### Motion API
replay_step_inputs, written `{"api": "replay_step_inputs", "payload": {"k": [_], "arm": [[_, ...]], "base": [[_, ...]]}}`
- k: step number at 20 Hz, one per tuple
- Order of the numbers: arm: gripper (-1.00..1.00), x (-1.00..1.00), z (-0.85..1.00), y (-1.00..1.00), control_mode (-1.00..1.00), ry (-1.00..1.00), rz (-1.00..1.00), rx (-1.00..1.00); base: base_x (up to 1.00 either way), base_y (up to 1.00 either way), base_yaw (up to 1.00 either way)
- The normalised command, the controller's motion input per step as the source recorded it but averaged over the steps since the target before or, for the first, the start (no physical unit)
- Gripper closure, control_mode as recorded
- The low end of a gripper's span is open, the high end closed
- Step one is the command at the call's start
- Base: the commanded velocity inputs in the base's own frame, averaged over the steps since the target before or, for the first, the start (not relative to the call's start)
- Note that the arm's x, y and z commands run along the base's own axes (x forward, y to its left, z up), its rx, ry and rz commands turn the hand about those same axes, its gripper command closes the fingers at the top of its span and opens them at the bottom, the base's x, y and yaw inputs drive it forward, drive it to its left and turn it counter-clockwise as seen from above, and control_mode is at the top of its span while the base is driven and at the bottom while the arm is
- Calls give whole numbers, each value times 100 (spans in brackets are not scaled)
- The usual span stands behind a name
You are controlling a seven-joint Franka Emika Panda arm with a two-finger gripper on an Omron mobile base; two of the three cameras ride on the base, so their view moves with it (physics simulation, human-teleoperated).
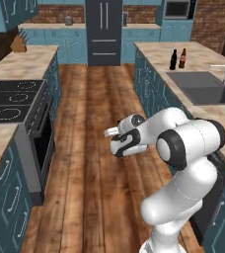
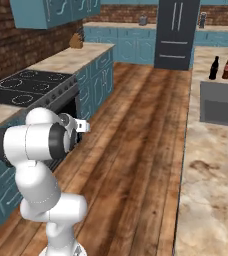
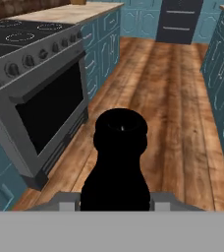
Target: Place the large bottle from the dining counter next to the other large bottle outside the sink, and place the small bottle from the dining counter next to the other small bottle inside the sink.
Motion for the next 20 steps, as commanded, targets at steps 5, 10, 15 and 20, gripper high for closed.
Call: {"api": "replay_step_inputs", "payload": {"k": [5, 10, 15, 20], "arm": [[100, 0, 0, 0, 100, 0, 0, 0], [100, 0, 0, 0, 100, 0, 0, 0], [100, 0, 0, 0, 100, 0, 0, 0], [100, 0, 0, 0, 100, 0, 0, 0]], "base": [[89, 40, -40], [89, 41, -40], [84, 40, -40], [76, 40, -40]]}}
